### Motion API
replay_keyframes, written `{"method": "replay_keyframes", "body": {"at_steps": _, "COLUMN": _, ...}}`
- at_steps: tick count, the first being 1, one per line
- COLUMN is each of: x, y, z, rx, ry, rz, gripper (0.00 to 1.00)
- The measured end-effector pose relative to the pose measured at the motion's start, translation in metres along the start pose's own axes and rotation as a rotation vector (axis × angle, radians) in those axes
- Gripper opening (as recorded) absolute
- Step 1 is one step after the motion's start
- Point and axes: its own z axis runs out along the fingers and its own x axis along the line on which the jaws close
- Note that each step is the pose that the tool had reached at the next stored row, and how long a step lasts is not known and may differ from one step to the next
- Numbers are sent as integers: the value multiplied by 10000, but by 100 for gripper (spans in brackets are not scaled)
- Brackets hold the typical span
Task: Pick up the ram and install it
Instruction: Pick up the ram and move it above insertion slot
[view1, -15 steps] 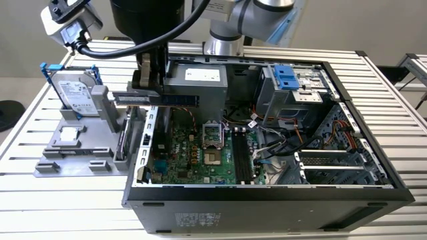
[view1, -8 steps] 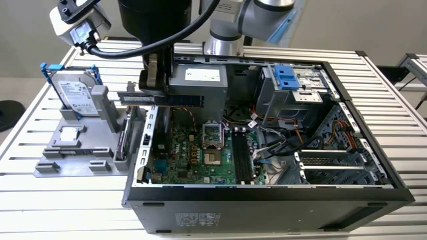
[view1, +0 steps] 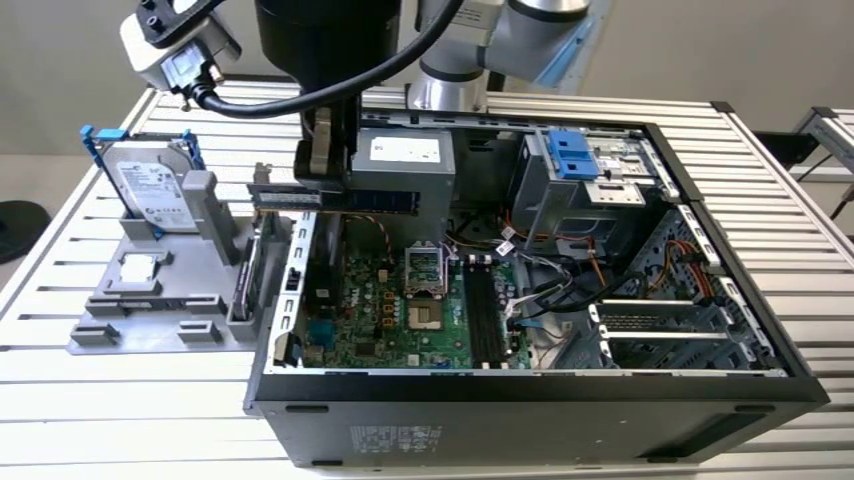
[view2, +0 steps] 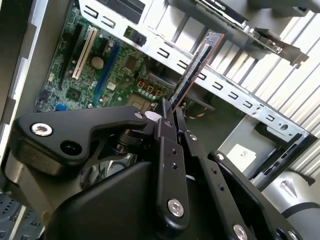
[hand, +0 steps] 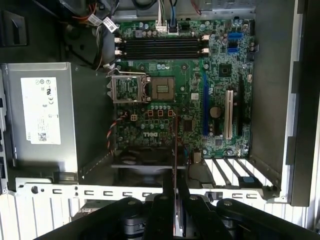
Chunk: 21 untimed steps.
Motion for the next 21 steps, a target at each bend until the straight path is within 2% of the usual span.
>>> {"method": "replay_keyframes", "body": {"at_steps": 21, "x": 11, "y": 264, "z": -16, "rx": -6, "ry": 8, "rz": 132, "gripper": 0}}
